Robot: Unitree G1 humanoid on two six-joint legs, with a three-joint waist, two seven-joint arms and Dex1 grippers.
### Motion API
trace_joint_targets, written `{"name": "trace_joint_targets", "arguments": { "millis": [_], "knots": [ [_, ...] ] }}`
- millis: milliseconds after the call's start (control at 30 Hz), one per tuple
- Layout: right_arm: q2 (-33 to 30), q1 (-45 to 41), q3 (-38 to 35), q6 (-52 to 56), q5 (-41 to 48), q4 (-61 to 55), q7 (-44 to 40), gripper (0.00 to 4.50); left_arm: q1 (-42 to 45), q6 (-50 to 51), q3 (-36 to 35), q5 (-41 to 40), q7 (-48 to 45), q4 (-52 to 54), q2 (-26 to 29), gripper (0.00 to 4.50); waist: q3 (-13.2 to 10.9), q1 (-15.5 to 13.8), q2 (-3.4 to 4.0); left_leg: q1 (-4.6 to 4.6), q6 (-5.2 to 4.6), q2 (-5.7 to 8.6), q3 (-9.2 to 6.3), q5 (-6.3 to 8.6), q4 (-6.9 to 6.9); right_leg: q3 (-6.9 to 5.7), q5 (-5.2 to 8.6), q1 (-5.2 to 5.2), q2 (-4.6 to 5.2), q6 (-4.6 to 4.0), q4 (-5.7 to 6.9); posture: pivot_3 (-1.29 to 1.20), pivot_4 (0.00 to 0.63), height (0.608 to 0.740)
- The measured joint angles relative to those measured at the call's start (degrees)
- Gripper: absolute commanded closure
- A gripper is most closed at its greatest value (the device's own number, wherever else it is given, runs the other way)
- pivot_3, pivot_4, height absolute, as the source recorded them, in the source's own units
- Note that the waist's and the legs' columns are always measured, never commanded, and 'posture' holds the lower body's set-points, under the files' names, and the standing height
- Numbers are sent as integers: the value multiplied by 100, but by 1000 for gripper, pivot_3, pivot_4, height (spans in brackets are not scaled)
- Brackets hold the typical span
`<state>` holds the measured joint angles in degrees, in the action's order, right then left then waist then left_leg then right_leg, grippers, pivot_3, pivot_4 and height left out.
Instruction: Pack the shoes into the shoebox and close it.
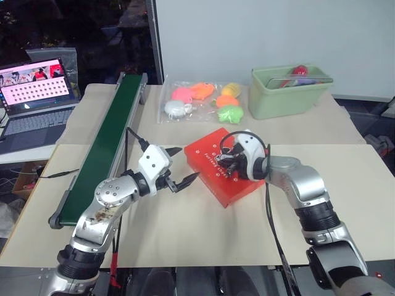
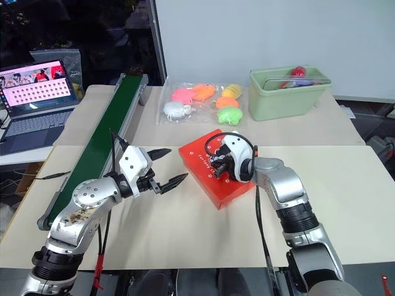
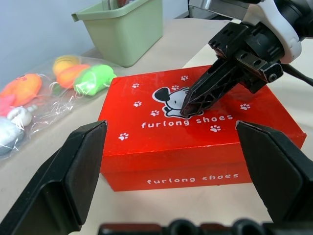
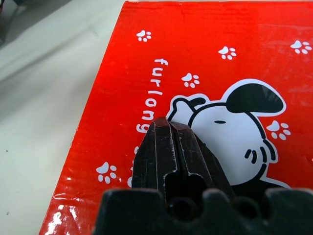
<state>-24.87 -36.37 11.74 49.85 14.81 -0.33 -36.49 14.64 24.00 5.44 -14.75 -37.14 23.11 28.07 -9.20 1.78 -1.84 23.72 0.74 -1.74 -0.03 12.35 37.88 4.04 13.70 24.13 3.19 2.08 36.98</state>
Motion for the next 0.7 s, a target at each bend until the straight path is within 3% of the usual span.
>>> {"name": "trace_joint_targets", "arguments": {
  "millis": [133,300,400,533,633,700],
  "knots": [
    [-164,77,359,-228,-268,-246,-90,4456,-83,-1,-2,15,64,1,-7,0,1,36,-1,0,0,0,-1,0,0,0,1,-1,0,1,-1,0,150,729],
    [-45,142,121,42,-167,-425,18,4456,-108,15,-3,21,332,37,-182,0,1,48,-1,-1,0,0,-2,0,0,0,0,-2,0,0,1,0,150,729],
    [204,101,-658,656,299,-433,220,4456,-146,77,-28,17,488,157,-239,0,0,46,-2,7,0,1,-3,0,0,0,0,5,2,0,2,0,150,729],
    [355,-491,-2532,1276,1122,-495,697,4456,-276,285,-182,-109,614,314,-280,0,-1,37,-1,11,0,0,-5,0,0,-3,-1,8,2,0,1,0,150,729],
    [294,-509,-3295,1290,1257,-491,1079,4456,-291,476,-530,-242,856,358,-426,0,-1,4,-1,10,0,0,-7,0,0,-6,-1,3,3,0,-3,0,150,729],
    [48,-129,-3433,1165,1035,-451,1392,4456,-247,628,-851,-359,1123,355,-552,0,-1,-36,-2,10,0,3,-5,0,0,-6,0,2,6,1,-3,0,150,729]
  ]
}}
